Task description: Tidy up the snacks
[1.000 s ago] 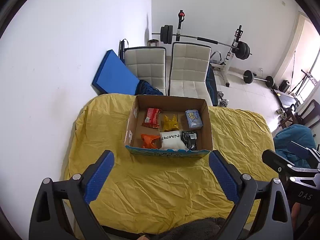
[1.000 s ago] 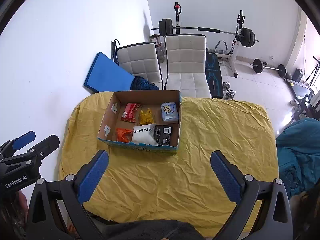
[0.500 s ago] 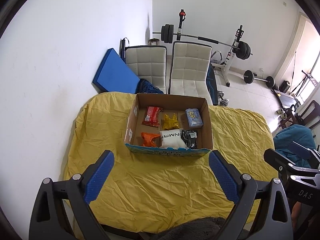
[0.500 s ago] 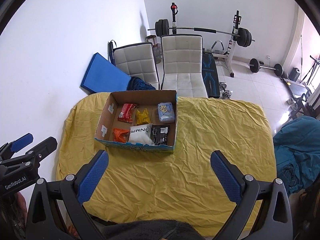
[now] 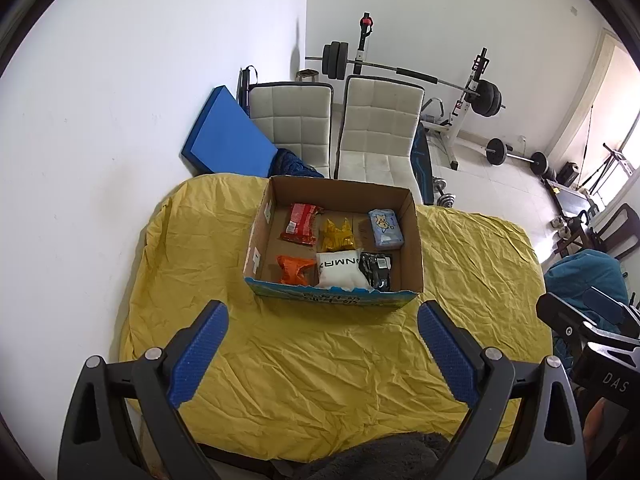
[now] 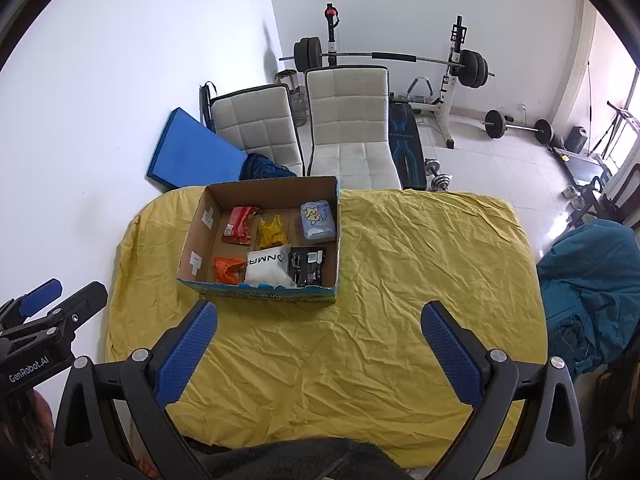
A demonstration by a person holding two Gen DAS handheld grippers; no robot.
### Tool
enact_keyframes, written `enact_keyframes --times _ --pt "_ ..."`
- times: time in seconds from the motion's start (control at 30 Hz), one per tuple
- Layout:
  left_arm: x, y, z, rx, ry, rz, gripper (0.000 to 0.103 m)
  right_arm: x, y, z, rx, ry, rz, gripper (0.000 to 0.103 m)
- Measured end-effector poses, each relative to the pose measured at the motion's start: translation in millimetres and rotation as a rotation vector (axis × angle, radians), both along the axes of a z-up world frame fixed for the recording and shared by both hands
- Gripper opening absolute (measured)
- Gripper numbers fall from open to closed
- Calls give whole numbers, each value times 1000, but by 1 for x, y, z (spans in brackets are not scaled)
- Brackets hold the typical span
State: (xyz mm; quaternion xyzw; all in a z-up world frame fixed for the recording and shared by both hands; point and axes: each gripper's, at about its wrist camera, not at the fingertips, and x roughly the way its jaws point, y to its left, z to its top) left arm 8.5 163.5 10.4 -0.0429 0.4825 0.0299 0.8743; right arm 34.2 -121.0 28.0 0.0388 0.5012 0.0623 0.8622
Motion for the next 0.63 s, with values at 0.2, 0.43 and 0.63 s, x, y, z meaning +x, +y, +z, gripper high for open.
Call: enact_keyframes --times 0.2,0.43,0.63 --pt "0 0 1 -3 -1 1 97 -1 -4 2 -5 -9 -28 103" --pt "0 0 2 -7 -5 0 97 -1 -5 3 -7 -13 -37 103" --pt "-1 0 9 -1 -20 6 97 -2 -6 4 -8 -15 -35 103"
